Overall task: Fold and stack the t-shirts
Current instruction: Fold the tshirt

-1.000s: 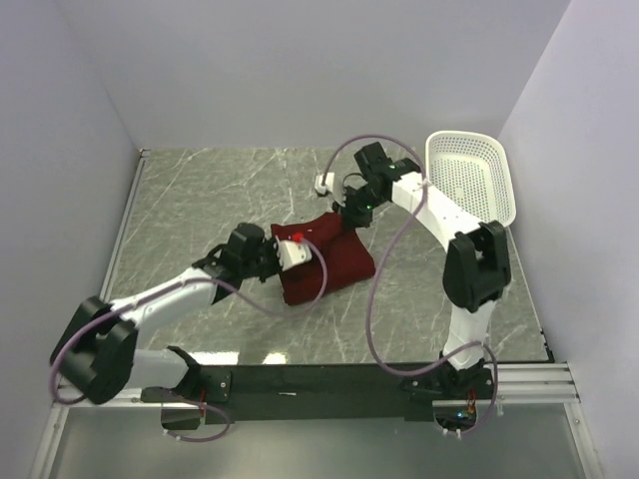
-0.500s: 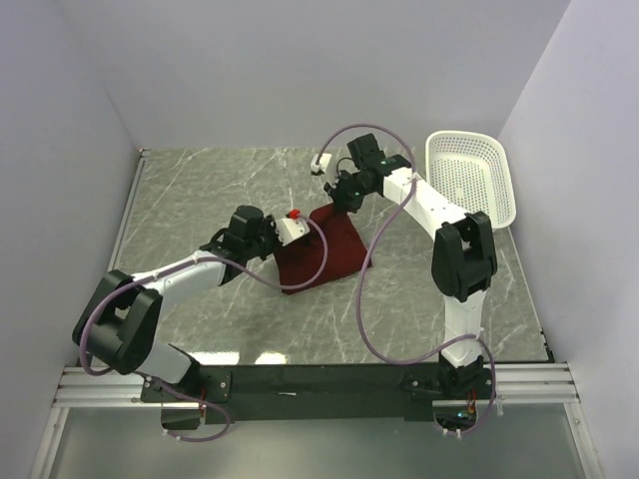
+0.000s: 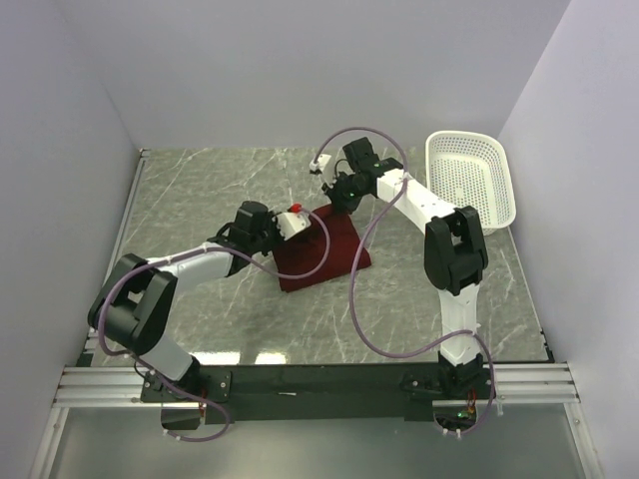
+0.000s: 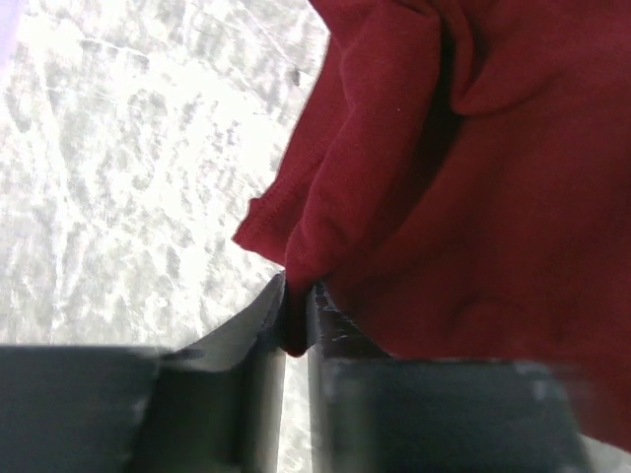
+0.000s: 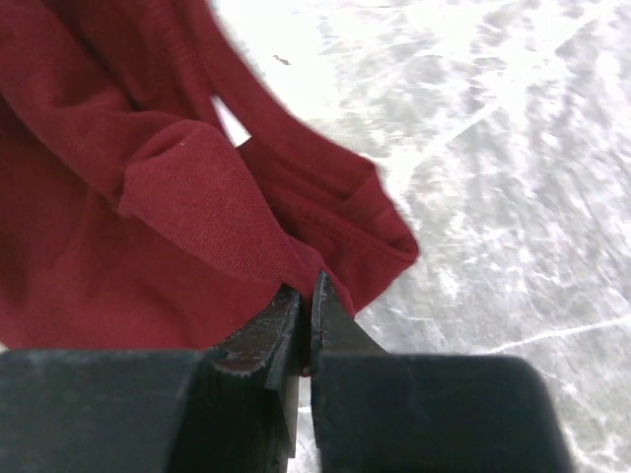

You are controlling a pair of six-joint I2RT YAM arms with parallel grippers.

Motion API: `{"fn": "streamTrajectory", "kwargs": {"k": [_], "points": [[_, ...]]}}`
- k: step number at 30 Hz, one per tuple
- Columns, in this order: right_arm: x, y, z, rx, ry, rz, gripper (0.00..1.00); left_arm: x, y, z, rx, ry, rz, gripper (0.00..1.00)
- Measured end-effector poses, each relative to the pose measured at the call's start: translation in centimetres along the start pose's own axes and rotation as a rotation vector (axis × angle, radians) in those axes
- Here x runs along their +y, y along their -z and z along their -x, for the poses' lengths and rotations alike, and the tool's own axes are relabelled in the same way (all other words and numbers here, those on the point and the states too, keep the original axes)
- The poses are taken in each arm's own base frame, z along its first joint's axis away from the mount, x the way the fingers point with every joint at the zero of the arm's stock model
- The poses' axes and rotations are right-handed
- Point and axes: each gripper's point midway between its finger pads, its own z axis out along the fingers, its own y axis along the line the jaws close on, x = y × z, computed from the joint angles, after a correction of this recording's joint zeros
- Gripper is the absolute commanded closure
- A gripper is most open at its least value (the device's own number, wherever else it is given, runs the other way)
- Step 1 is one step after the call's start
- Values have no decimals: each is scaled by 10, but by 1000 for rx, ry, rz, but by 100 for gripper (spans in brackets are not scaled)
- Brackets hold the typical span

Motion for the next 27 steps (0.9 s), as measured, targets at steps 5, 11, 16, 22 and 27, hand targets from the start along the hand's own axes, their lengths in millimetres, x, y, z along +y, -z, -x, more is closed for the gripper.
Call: {"fn": "streamTrajectory", "kwargs": {"k": [5,11,16,22,27], "points": [[-24,0,5,-5,-109,-147,24,17,-7,4,25,74,76,0],[-58,7,14,-58,-255,-351,17,75,7,15,62,227,353,1],[-32,22,2,-90,-281,-215,36,97,42,34,-10,419,409,1],[-14,38,-1,-154,-343,10,40,75,52,59,-120,692,243,4],[-25,6,-12,-100,-512,16,41,29,29,14,4,922,126,8]]}}
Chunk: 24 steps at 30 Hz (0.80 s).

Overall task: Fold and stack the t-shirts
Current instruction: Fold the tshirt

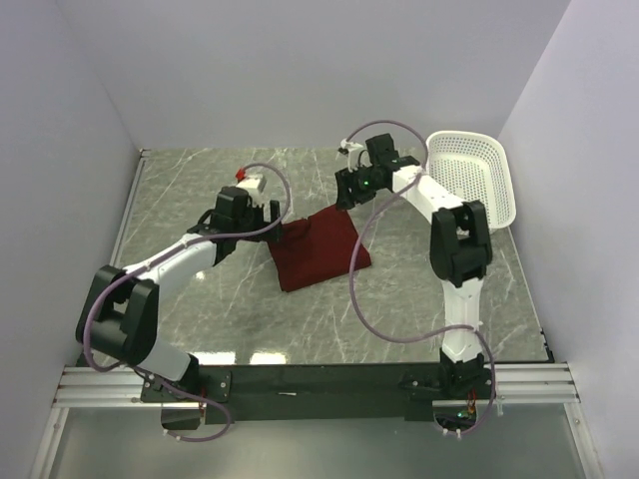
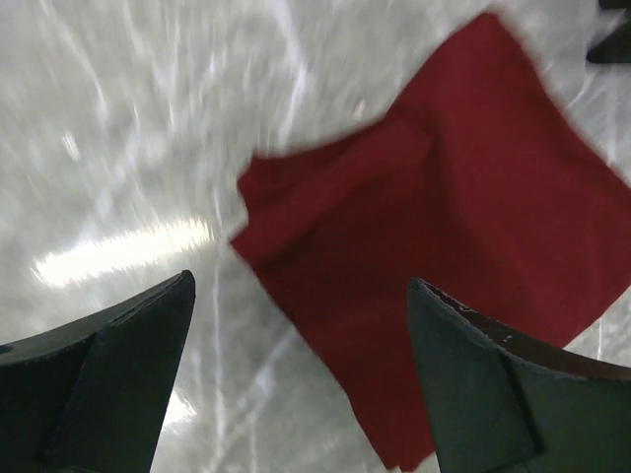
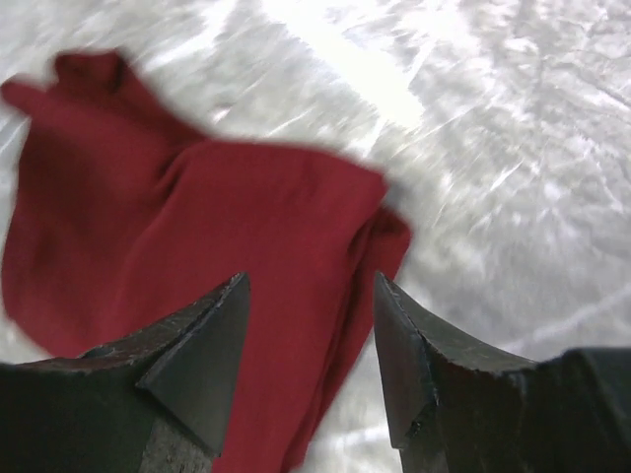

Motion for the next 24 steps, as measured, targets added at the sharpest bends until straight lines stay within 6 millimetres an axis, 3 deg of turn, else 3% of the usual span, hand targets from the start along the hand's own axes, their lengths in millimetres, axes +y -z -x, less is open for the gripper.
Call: {"fn": "streamTrajectory", "kwargs": {"k": [3,9,15,22,24], "points": [[-15,-24,-2,21,-75,-23,41,8,-4,-29,71,112,14,8],[-28,-54,-26,89,-216,-45,47,11,-1,-51,100,222,23,12],[-27,-55,-15,71,-245,-41,66,11,-4,-49,87,283,16,23],[-28,-54,-14,66,-259,-35,100,15,-24,-55,123,335,25,33],[-29,-53,-15,64,-267,-31,100,16,-32,-56,138,341,24,35]]}}
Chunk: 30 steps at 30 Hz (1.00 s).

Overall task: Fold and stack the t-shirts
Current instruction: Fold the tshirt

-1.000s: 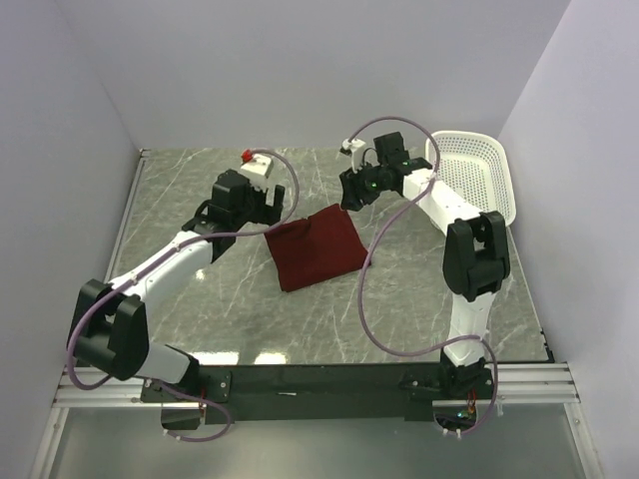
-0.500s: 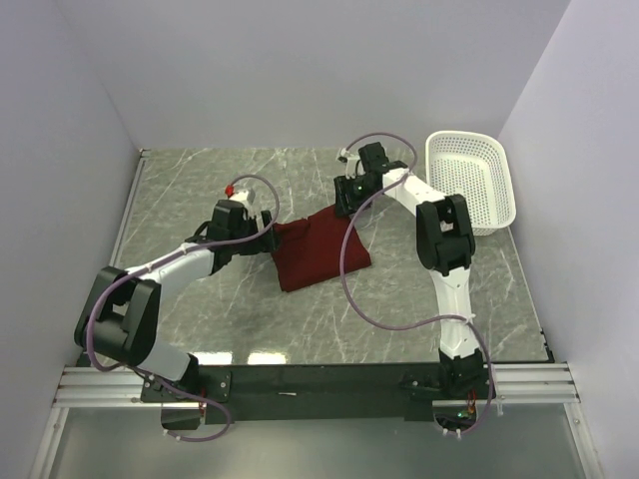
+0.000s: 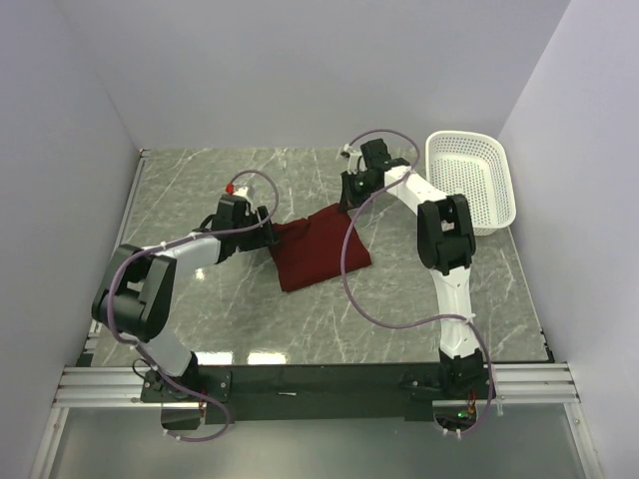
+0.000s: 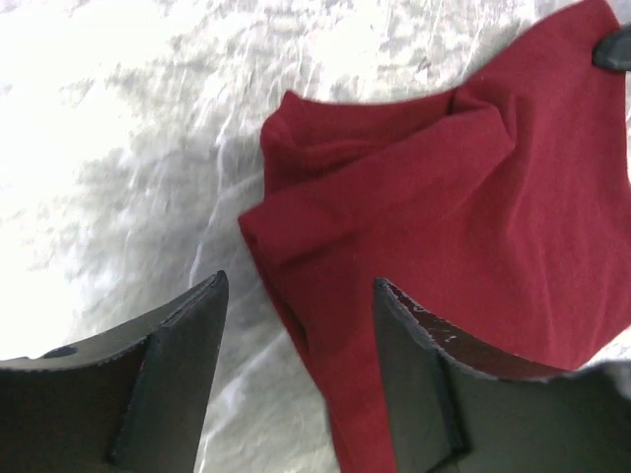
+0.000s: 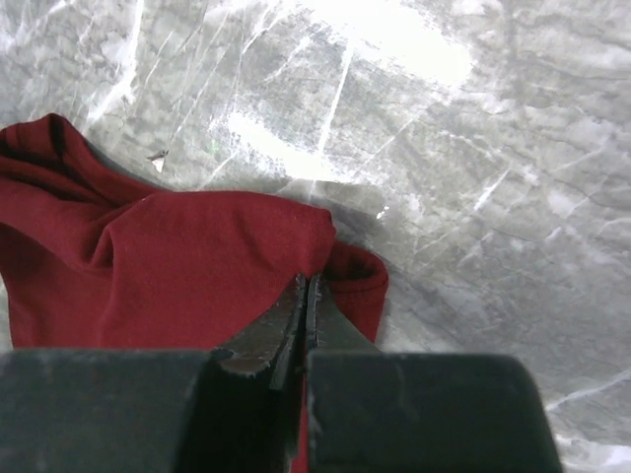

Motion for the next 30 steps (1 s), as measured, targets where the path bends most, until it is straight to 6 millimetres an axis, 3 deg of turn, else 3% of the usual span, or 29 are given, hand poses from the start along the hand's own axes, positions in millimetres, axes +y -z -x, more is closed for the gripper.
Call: {"fn": "streamTrajectory", "kwargs": {"k": [4,7,8,11,18,25,28,29,30], "points": [[-6,3,-4,0,-19,11,100,-5,-8,7,6,4,-14,41],[-10,6,-9,2,-36,15,100,-12,-14,18,-3,2,-25,50],[-11,8,-10,3,-41,18,100,-14,-17,22,-5,2,-27,57],[-12,10,-11,2,-46,23,100,-16,-22,28,-5,7,-31,63],[-10,14,-11,-5,-51,41,100,-14,-36,31,28,30,-20,58],[-12,18,-14,-9,-61,53,100,-10,-39,30,54,36,8,67],[-12,20,-15,-9,-71,63,100,-8,-39,29,59,37,15,80],[-12,22,-15,-11,-73,65,100,-9,-39,29,59,36,14,96],[-11,23,-15,-12,-74,67,100,-9,-39,29,58,41,13,99]]}}
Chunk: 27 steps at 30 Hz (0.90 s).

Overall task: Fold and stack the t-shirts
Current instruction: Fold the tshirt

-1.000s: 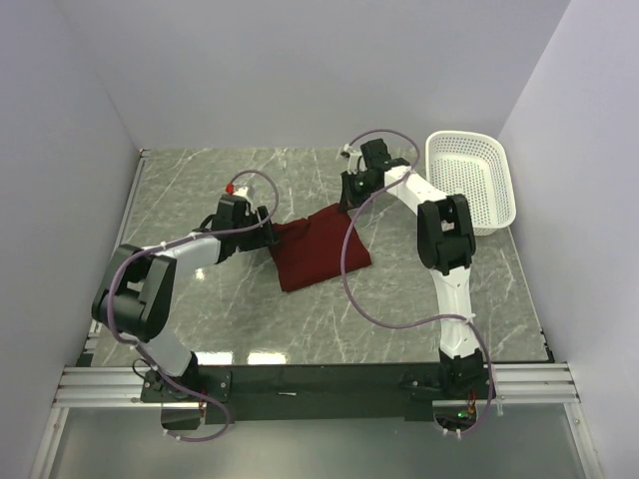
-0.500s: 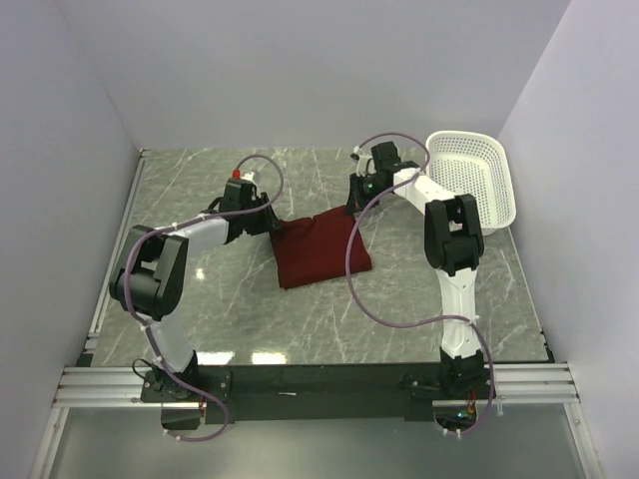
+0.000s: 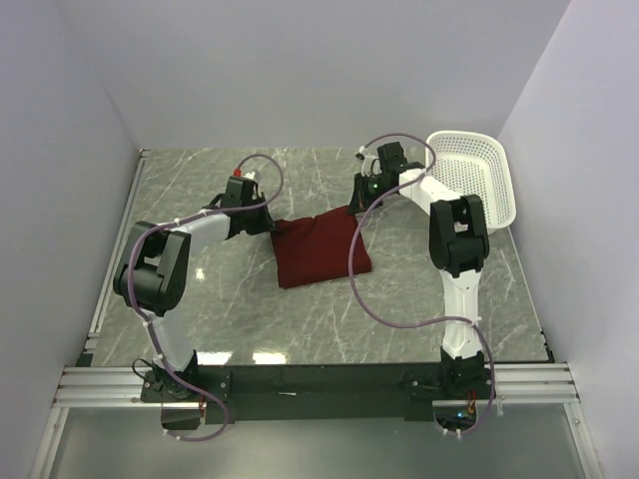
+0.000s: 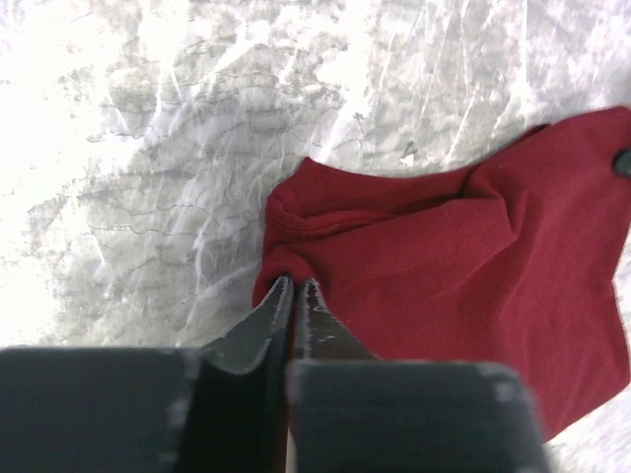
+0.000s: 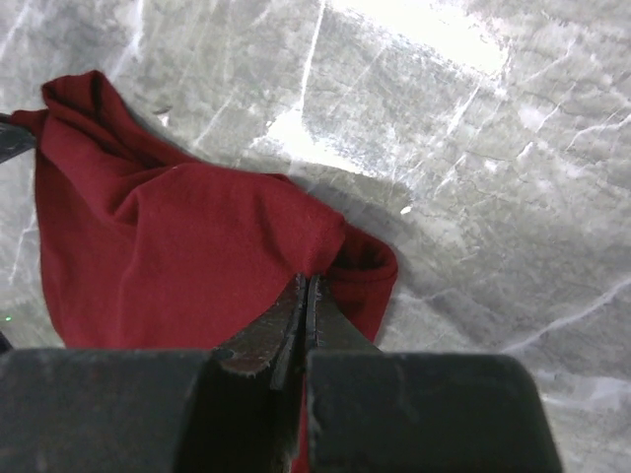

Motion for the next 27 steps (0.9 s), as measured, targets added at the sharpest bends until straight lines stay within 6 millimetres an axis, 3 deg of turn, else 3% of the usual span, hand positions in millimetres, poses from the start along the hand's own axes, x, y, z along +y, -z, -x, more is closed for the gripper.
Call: {"fn": "streamTrajectory", "kwargs": {"k": [11,27], "points": [[12,33,5,-60,8,-1,100,-5,-1,7,-62,-5,-59,100],[-21,36,-1,-76,-62,-125,100,-16,1,33,-182,24,-114,100]]}}
